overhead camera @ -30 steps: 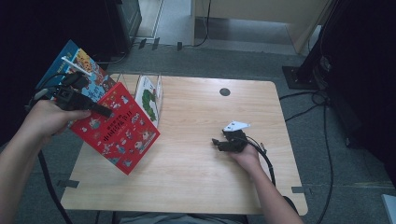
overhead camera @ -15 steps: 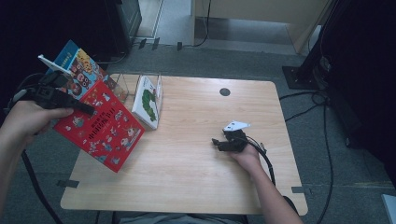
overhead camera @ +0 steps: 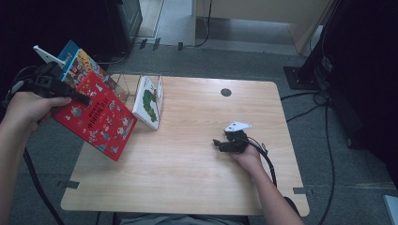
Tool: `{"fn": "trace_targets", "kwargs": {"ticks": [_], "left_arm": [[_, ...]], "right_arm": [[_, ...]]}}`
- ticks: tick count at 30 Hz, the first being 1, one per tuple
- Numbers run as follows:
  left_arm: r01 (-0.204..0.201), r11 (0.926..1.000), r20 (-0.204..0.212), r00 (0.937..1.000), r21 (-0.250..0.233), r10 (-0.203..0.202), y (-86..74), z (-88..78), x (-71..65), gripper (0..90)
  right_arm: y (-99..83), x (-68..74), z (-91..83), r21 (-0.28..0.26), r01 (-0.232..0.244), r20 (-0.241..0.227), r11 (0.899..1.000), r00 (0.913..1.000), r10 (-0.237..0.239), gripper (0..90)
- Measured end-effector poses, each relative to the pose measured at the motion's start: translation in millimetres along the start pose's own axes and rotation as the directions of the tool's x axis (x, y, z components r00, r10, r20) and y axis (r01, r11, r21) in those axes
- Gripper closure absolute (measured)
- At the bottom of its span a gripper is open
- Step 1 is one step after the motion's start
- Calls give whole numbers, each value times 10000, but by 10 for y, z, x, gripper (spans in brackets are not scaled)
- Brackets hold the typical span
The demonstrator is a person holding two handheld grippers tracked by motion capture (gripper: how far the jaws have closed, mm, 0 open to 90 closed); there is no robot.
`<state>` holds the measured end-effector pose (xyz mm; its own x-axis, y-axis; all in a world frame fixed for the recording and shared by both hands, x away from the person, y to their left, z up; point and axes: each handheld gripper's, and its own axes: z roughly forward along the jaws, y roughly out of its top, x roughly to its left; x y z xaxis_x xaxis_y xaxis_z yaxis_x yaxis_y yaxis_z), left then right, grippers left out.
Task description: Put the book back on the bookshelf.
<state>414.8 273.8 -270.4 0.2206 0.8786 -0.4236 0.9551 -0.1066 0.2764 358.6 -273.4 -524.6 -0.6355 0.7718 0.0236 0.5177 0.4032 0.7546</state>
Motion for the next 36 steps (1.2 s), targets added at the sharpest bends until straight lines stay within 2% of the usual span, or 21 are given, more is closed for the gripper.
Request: {"fn": "trace_targets", "kwargs": {"ticks": [9,17,23,28,32,36], "left_arm": [[653,9971,-37,9978,-397,-655,177,59,71,795],[776,9940,-257,9965,-774,-798,335,103,37,794],[883,9932,-193,9958,-755,-900,466,154,25,795],[787,9930,-379,9959,-881,-823,575,204,5,792],[939,9916,-306,9948,-895,-969,662,238,37,793],[960,9910,-406,9941,-929,-1002,729,285,59,792]], "right_arm": [[-4,14,-2,-22,-97,124,10000,9999,98,313],[-14,49,-15,-10,-169,123,9999,9998,169,314],[-12,70,-10,-36,-287,259,9996,9993,287,314],[-11,72,-10,-33,-307,273,9995,9992,308,315],[-11,72,-9,-37,-302,267,9995,9992,303,315],[-11,73,-9,-36,-301,271,9995,9992,302,315]]}}
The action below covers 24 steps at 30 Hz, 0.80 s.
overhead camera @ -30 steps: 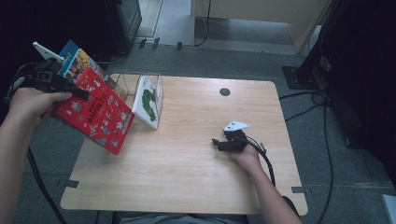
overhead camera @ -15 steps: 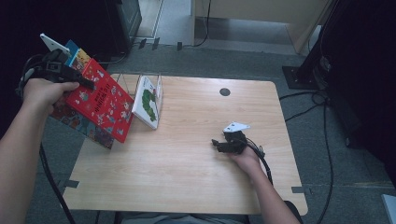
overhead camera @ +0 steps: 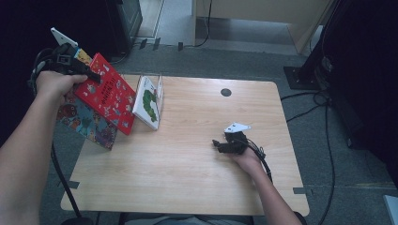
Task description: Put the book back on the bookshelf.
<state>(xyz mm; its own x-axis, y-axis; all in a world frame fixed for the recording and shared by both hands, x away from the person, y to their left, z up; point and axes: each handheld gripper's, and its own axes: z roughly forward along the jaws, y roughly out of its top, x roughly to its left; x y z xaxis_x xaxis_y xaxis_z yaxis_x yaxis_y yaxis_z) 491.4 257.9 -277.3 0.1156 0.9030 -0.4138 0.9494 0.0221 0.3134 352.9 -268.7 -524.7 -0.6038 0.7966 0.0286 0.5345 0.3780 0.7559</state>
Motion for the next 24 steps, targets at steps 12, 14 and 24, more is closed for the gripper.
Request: {"fn": "trace_targets", "kwargs": {"ticks": [12,14,24], "left_arm": [[355,9989,75,9993,-297,-353,123,105,64,789],[443,9983,143,9989,-366,-438,135,135,75,789],[335,9984,83,9994,-455,-332,201,319,37,782]], "right_arm": [[0,2,0,4,-17,10,10000,10000,17,314],[0,2,0,4,-16,14,10000,10000,16,314],[0,2,1,-6,1,17,10000,10000,-1,314]]}}
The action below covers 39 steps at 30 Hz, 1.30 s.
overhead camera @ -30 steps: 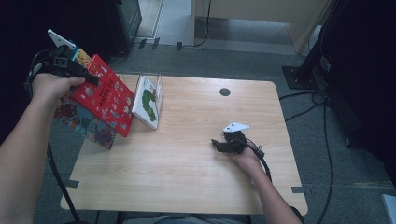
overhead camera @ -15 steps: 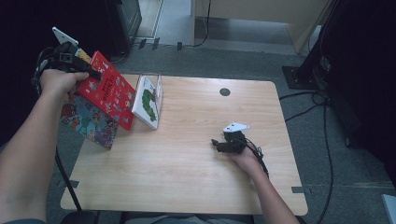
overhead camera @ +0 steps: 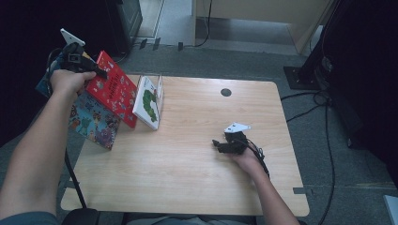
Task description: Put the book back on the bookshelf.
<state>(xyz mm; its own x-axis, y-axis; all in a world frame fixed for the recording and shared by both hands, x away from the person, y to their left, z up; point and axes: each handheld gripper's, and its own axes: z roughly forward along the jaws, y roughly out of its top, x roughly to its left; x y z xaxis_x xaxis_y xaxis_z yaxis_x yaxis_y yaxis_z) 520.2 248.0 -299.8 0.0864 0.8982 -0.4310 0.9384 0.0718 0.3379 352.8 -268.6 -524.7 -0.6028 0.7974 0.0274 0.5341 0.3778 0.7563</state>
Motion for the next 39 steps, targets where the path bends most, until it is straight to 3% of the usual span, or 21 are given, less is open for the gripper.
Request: {"fn": "trace_targets", "kwargs": {"ticks": [6,16,21,29,32,35,39], "left_arm": [[-202,9997,9,9998,-123,202,40,55,-58,781],[-49,9999,91,9999,-155,50,66,65,25,778],[-33,9999,341,9994,-168,39,71,43,5,693],[23,9999,287,9996,-98,-20,76,-36,41,586],[91,9992,437,9990,-391,-74,83,-112,47,574],[-82,9993,51,10000,-363,84,97,-176,32,552],[-88,9993,66,9999,-353,91,86,-214,51,536]], "right_arm": [[-1,6,-2,-1,-43,57,10000,10000,43,314],[-2,10,-3,9,-78,86,10000,9999,78,314],[-2,9,-3,11,-79,79,10000,9999,79,314],[-2,10,-3,7,-73,83,10000,9999,73,314],[-2,8,-3,-1,-61,87,10000,9999,61,314],[-2,9,-3,0,-62,89,10000,9999,62,314],[-2,8,-3,-1,-60,96,10000,9999,60,314]]}}
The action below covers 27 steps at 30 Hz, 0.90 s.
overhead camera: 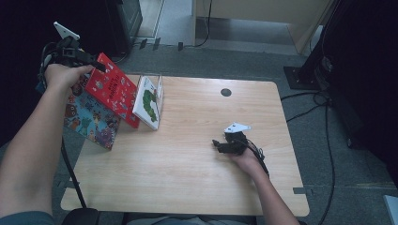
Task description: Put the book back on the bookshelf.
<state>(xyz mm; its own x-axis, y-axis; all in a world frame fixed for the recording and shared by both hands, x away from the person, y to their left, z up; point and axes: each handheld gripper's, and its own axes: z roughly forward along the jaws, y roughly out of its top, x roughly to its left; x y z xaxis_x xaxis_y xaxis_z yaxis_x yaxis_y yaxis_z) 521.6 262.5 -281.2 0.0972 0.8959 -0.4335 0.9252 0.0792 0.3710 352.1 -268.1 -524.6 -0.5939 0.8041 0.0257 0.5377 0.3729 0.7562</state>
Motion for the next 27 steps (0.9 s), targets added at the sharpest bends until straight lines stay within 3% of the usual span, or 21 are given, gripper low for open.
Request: {"fn": "trace_targets", "kwargs": {"ticks": [4,12,16,27], "left_arm": [[205,9997,-10,9998,-114,-205,-3,-37,4,527],[43,9992,-82,10000,-409,-47,-3,-199,0,517],[-137,9988,116,9998,-478,143,-21,-298,-30,531],[-569,9973,784,9951,-462,604,-210,-348,-195,510]], "right_arm": [[0,0,0,-2,0,-5,10000,10000,0,313],[0,0,0,-3,5,-6,10000,10000,-5,313],[0,0,1,-5,6,-4,10000,10000,-6,310],[1,-2,2,9,-34,20,10000,10000,34,301]]}}
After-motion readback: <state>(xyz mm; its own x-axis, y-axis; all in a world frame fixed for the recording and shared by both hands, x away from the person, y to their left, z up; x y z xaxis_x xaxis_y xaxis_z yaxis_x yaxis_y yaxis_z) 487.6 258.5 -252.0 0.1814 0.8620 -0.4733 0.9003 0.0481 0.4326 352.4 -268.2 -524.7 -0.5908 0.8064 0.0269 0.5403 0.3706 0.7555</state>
